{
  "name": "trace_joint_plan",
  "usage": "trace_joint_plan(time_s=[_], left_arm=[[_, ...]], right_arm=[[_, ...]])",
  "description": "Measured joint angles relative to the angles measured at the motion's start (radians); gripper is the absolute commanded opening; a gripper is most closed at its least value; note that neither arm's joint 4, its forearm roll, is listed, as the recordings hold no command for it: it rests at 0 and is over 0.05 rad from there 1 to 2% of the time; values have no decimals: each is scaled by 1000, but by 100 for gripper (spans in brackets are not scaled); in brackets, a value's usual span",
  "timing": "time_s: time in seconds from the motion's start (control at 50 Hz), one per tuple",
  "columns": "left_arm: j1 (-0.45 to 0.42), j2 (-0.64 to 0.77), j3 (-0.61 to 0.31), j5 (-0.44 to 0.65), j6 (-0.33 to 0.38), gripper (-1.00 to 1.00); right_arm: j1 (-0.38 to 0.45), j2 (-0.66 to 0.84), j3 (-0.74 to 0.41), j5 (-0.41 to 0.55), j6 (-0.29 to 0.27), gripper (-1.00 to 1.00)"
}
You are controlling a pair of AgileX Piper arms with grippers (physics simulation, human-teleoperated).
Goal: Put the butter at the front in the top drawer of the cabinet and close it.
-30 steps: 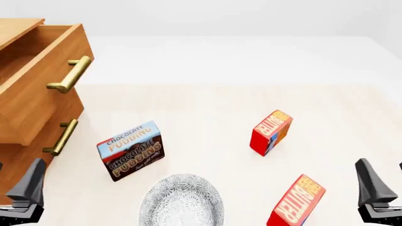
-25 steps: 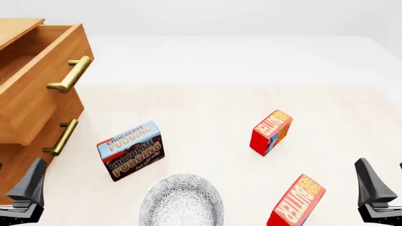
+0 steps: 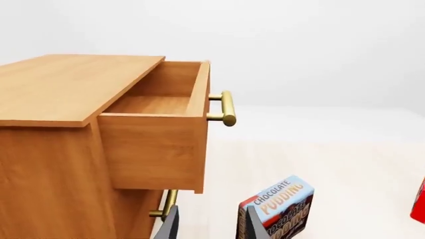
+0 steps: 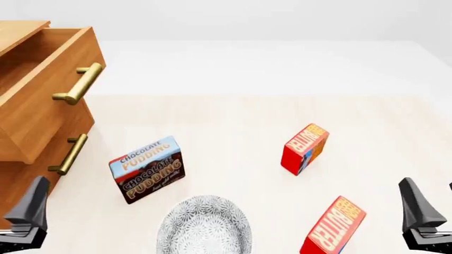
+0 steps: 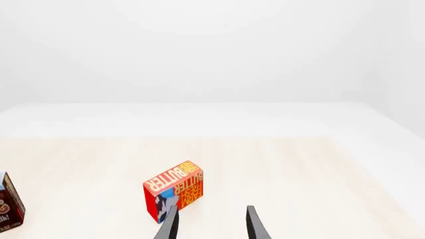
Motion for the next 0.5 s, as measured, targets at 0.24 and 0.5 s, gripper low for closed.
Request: trace_joint_plan(time_s=[0.24,0.5], left_arm=[[39,-1,-91,86,-14,100],[65,-2,-288,307,5,100]], right_arm=[[0,0,0,0,-6,100],[1,1,-1,-1,-9,100]])
